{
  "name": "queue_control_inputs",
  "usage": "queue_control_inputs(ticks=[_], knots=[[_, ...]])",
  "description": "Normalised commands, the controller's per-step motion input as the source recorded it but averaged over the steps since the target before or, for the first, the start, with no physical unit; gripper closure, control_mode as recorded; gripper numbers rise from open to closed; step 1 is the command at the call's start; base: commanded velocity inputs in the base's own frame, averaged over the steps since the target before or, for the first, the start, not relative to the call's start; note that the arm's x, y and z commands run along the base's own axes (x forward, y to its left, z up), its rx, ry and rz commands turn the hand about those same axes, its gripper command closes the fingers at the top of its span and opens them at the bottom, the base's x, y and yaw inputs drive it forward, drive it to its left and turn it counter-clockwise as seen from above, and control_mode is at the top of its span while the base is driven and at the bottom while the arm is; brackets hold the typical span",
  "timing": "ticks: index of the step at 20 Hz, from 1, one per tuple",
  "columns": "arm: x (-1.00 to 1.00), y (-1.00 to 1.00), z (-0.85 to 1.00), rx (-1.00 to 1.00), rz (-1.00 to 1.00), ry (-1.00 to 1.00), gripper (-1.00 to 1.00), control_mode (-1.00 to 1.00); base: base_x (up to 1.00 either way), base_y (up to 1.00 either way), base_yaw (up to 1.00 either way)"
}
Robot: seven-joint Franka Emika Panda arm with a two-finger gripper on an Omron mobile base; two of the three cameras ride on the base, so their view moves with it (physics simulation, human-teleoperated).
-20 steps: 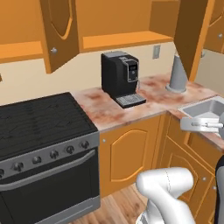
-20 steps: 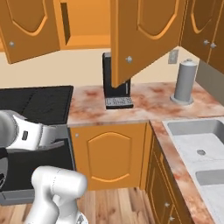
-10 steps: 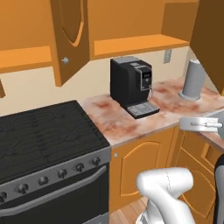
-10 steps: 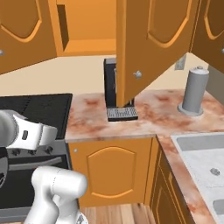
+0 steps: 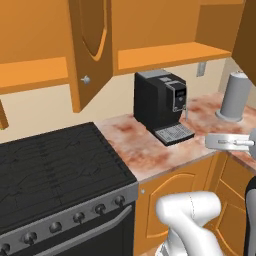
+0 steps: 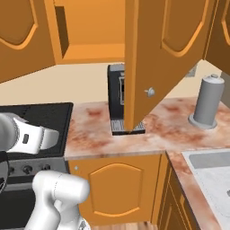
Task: Close all open cabinet doors.
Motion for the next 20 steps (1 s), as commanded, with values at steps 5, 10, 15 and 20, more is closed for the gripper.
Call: queue_control_inputs(ticks=[5,10,15,20], knots=[[0.00,0.00,0.00,0.00,0.00,0.00,-1.00,1.00,0.44,0.18,0.00],[0.00,0.00,0.00,0.00,0.00,0.00,-1.00,1.00,0.26,0.05,0.00],[0.00,0.00,0.00,0.00,0.00,0.00,-1.00,1.00,0.02,0.00,0.00],[0.00,0.00,0.00,0.00,0.00,0.00,-1.00,1.00,0.00,0.00,0.00]])
